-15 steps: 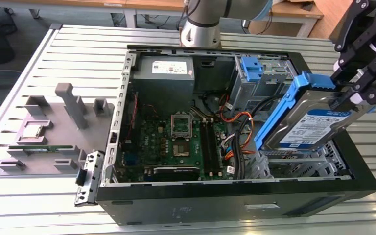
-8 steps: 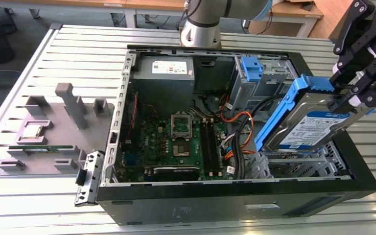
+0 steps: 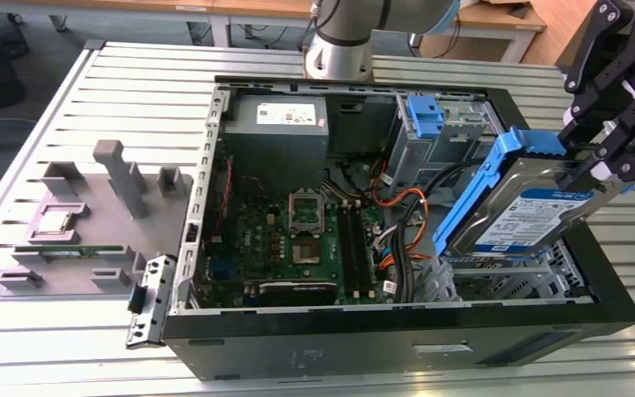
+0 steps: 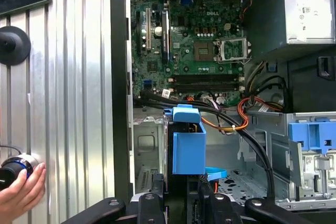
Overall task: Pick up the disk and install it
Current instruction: 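Insert the disk into the insertion slot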
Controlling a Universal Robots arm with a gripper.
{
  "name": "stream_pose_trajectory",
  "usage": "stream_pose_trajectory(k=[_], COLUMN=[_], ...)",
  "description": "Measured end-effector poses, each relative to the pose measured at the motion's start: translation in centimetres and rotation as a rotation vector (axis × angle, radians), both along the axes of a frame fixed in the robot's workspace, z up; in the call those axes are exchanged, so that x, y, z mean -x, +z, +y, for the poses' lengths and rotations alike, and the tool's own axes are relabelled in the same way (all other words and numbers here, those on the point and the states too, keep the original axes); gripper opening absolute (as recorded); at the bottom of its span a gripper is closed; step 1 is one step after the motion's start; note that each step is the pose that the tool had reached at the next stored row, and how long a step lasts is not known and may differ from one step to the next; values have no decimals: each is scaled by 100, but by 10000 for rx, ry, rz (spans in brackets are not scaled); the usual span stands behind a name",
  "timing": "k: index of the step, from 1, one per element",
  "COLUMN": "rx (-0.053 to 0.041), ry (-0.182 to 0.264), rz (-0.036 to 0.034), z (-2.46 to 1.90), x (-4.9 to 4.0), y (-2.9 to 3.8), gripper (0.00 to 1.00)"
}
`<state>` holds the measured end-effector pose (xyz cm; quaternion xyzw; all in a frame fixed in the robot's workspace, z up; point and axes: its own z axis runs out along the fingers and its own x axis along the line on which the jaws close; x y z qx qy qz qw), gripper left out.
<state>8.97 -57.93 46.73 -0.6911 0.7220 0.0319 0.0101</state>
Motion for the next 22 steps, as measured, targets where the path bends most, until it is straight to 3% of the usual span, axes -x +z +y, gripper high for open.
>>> stream_pose_trajectory(k=[22], rx=[2], ry=[2], rz=[-5], z=[-1], x=[-134], y=[-4], gripper=[35])
